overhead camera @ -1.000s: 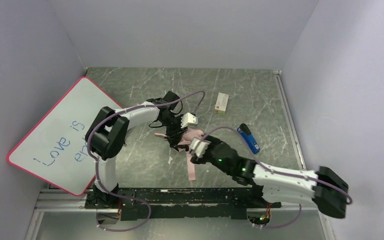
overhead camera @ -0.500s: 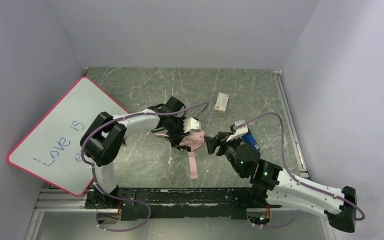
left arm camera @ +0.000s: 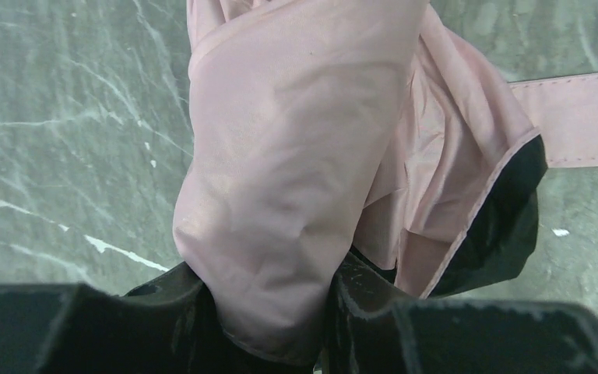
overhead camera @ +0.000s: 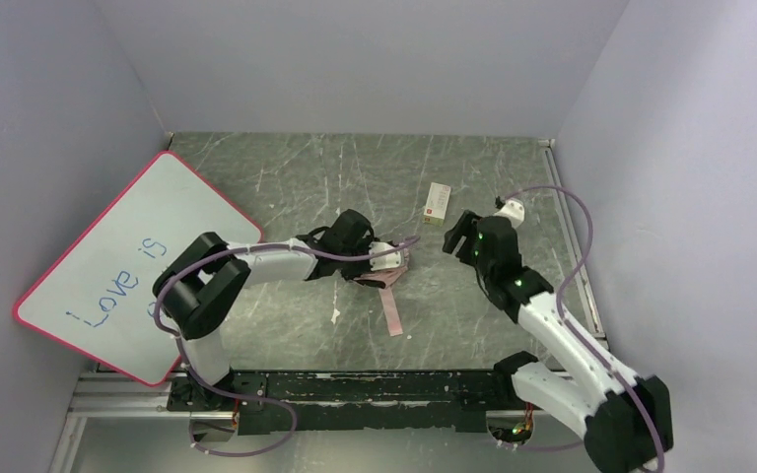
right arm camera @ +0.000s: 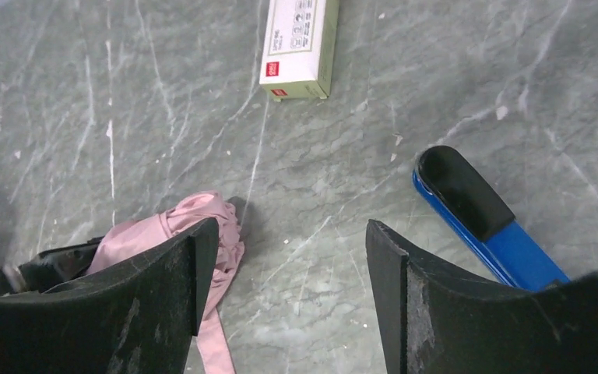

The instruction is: Put away the umbrella

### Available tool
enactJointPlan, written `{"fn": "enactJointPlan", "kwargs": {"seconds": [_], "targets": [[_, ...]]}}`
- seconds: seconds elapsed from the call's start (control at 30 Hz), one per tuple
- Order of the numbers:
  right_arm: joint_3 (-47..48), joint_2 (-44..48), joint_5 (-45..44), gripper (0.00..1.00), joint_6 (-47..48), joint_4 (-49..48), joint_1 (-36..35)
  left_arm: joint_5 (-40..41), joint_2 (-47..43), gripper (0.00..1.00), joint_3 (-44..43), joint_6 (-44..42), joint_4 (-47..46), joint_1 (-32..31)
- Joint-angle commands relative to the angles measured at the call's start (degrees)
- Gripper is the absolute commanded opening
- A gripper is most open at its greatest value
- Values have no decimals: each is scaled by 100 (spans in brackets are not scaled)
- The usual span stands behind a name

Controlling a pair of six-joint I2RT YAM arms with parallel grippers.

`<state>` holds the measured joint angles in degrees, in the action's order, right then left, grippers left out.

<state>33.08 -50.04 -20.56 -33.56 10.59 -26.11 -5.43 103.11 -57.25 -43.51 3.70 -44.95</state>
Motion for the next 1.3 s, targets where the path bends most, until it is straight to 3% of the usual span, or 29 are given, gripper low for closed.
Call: {"fn": "enactJointPlan", "kwargs": {"seconds": [0.0, 0.2, 0.3, 0.43, 0.63, 0.8, 0.93, 1.07, 1.27], "targets": [[476, -892, 1517, 74, 263, -382, 667, 1170, 490, 5, 550, -26, -36, -214], [1045, -2209, 2651, 76, 1548, -1583, 774, 1927, 604, 5, 762, 11, -539, -583], [1388, -2757, 3010, 78, 2316, -1852, 823, 2251, 635, 5, 881, 10, -805, -737], [1932, -3495, 4137, 80, 3471, -1788, 976, 2664, 719, 5, 1042, -55, -1153, -944], [2869, -4304, 6009, 80, 6060, -431, 1037, 3218, 928, 5, 1246, -259, -1583, -1281], [3873, -4910, 7152, 81, 8154, 1666, 1038, 3386, 1023, 5, 1306, -350, -1748, -1412], [5014, -5735, 7579, 81, 9515, 3646, 1028, 3494, 1059, 5, 1322, -409, -1839, -1452], [5918, -6635, 7624, 81, 10158, 5011, 947, 3594, 1150, 5, 1331, -482, -1954, -1516], [5550, -6681, 6713, 84, 9749, 4240, 602, 3754, 1223, 5, 1395, -574, -2163, -1601]]}}
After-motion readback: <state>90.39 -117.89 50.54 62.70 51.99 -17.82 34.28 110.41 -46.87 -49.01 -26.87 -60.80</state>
